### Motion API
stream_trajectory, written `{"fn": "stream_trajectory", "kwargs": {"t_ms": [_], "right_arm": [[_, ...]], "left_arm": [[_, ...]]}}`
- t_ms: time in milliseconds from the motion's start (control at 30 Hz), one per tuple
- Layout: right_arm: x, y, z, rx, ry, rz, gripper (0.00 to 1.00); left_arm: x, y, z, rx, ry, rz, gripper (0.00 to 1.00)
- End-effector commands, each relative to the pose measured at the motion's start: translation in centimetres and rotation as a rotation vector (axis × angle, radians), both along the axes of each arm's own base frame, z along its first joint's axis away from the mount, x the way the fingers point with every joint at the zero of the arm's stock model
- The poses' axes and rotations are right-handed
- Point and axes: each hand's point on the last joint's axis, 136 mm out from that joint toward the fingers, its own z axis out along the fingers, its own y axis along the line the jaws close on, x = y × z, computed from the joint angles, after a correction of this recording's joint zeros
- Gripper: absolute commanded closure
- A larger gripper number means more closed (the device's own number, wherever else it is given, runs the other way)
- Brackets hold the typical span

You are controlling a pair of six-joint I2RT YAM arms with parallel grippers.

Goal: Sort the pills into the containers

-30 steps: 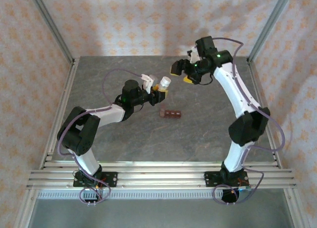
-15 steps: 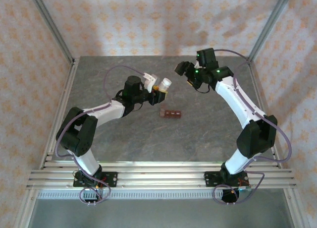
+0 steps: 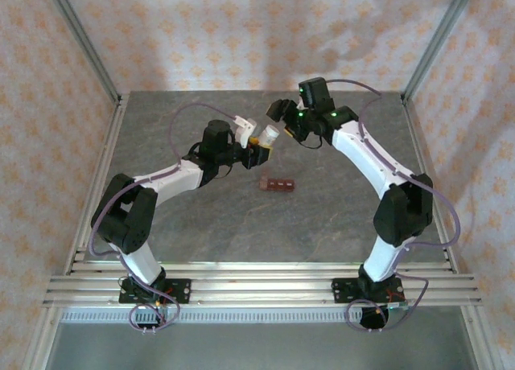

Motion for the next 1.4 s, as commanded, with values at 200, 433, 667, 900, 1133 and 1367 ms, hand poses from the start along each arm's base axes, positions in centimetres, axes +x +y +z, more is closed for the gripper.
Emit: {"fn": "stream_trajectory", "kwargs": {"t_ms": [200,433,667,900,1133,1367], "right_arm": [[-0.4,1.3,0.7,0.027,-0.026,0.040,0.37],[-1.1,2.2,0.2,0.024,-0.012,0.068,0.41],[-1.4,2.1,0.0,0.011,-0.015,0.078,0.55],[-1.9,2.5,0.2,-0.070,-0.118,0.227,0.65],[-3.1,3.5,1.0,-0.022,-0.267,0.481,0.65],[-2.4,1.5,2.4,0.023,-0.260,0.390,0.42]], "left_arm": [[0.5,-0.1,2.9,-0.033,-0.066,-0.011,1.00],[0.6,-0.2,2.9,-0.037,-0.058,-0.014,1.00],[0.7,-0.3,3.2,-0.045,-0.060,-0.016,1.00],[0.5,-0.8,4.4,-0.105,-0.056,-0.042,1.00],[0.0,-1.0,7.6,-0.280,-0.041,-0.086,1.00],[0.4,-0.5,6.6,-0.195,-0.035,-0.054,1.00]]}}
